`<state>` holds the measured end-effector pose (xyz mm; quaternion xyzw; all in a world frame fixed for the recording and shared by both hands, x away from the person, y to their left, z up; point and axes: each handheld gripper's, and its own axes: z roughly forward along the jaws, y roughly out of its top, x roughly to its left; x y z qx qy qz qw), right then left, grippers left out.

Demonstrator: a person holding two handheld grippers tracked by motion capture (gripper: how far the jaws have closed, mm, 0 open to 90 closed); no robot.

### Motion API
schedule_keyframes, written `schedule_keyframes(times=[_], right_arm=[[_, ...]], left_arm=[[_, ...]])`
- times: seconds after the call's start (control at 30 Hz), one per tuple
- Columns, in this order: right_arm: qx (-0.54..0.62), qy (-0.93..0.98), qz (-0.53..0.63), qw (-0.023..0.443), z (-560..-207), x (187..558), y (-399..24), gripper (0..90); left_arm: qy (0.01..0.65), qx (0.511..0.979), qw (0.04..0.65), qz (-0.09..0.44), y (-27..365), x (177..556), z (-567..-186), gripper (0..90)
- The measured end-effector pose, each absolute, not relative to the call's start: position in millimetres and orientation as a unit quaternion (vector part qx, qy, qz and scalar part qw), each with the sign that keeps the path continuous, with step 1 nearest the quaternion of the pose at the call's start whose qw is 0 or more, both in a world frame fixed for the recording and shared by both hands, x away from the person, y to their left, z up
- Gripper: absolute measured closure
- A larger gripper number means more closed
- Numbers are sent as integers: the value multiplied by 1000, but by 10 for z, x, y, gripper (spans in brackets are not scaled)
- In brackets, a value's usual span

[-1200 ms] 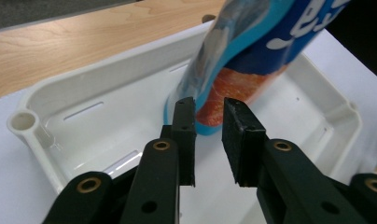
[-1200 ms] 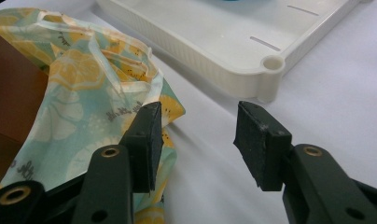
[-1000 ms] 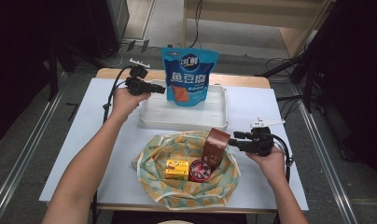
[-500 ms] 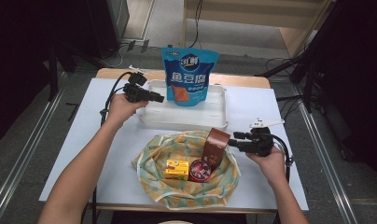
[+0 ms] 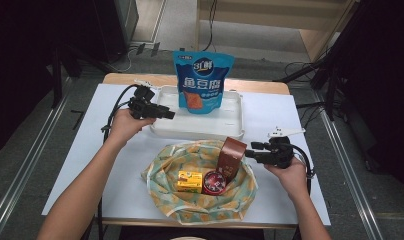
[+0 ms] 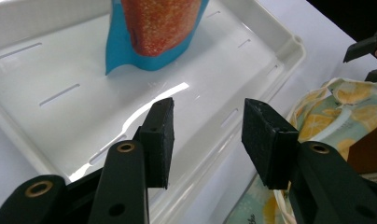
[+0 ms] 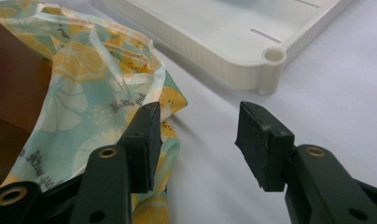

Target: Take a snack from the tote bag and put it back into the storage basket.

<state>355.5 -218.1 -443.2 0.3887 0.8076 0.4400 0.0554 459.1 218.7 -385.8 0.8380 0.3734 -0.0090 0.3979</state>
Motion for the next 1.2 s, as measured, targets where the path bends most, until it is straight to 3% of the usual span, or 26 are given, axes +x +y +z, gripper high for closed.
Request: schedule_keyframes(times=[1.2], right_arm=[[366,821,434,59,-4288,3543,-2137,504]], left_arm=[[362,827,429,-15,2370,3867,-3858,460]])
